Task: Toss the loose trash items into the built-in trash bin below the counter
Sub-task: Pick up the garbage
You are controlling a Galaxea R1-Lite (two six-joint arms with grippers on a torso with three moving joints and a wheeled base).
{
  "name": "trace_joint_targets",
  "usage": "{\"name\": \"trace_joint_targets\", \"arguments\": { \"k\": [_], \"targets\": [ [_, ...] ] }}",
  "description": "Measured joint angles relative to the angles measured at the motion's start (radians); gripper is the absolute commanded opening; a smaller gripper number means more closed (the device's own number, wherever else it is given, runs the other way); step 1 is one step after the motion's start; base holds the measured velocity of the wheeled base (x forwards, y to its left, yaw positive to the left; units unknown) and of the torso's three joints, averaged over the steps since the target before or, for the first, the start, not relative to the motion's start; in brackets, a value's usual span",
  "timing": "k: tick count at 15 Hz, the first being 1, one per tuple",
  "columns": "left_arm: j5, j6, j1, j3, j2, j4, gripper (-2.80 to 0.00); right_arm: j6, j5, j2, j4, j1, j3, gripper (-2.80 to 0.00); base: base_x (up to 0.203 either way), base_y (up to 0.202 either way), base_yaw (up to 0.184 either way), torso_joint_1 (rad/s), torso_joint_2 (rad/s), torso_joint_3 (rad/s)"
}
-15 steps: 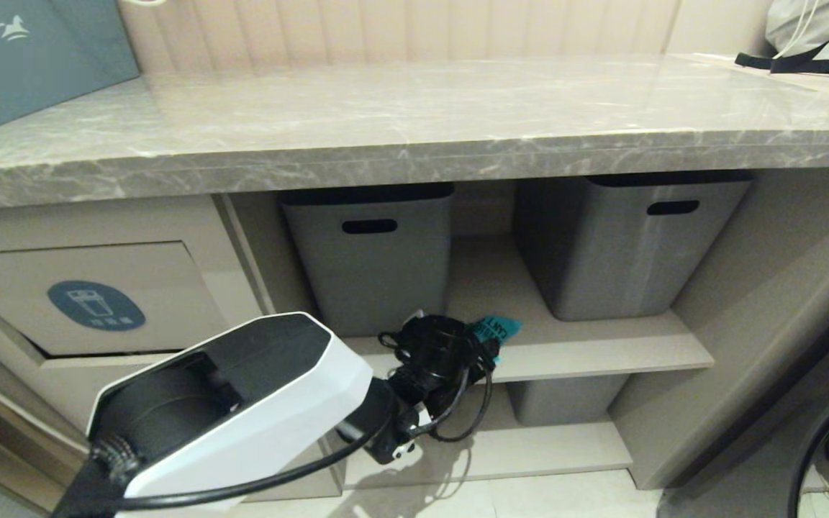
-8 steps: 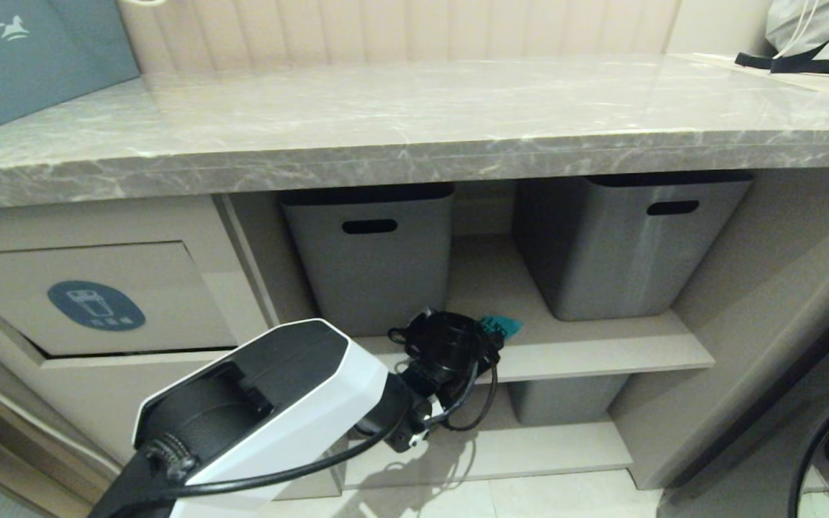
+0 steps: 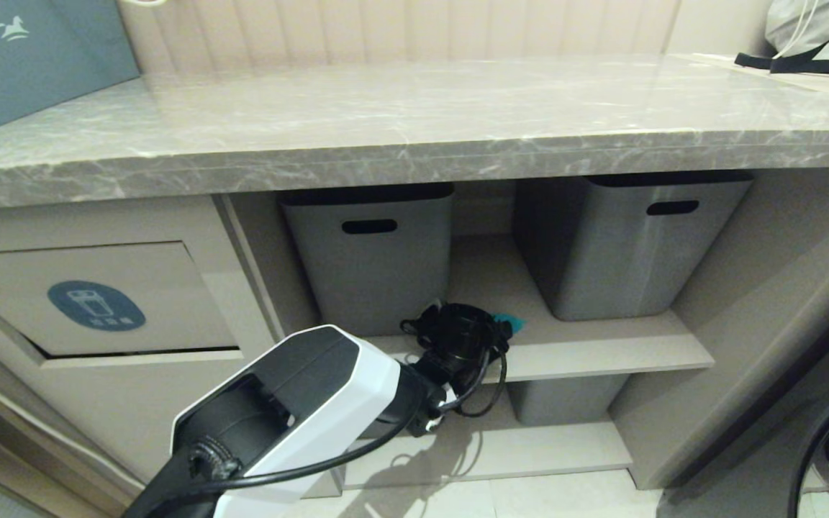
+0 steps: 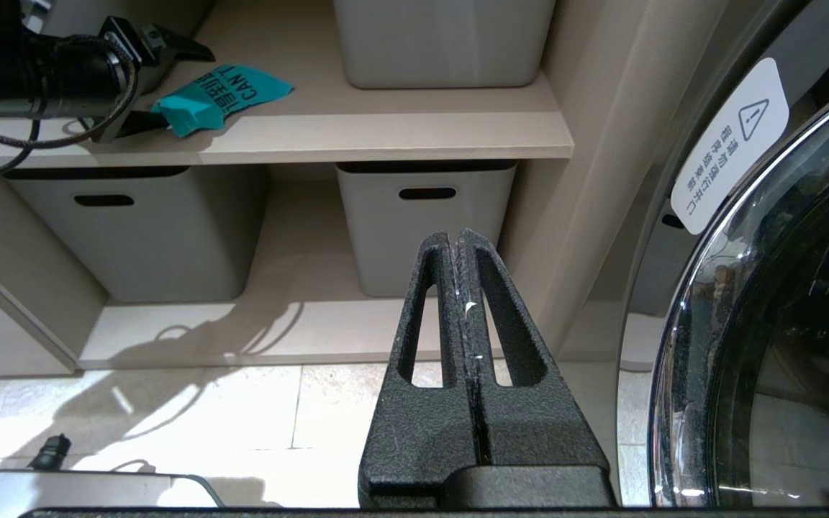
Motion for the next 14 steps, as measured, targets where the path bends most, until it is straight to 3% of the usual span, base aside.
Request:
{"name": "trace_joint_targets", "arguments": {
  "k": [5,14],
  "targets": [
    [0.000,0.003,0.013,-0.108,0.042,0.058,0.00,0.000,0.000,0.000,0.000,0.000,0.000,-2.80,0.000,0.000,0.000,0.000,0.00,0.000],
    [0.000,0.032,0.014,-0.180,0.068,0.133,0.00,0.000,0.000,0.000,0.000,0.000,-0.001,-2.80,0.000,0.000,0.000,0.000,0.00,0.000]
  ]
}}
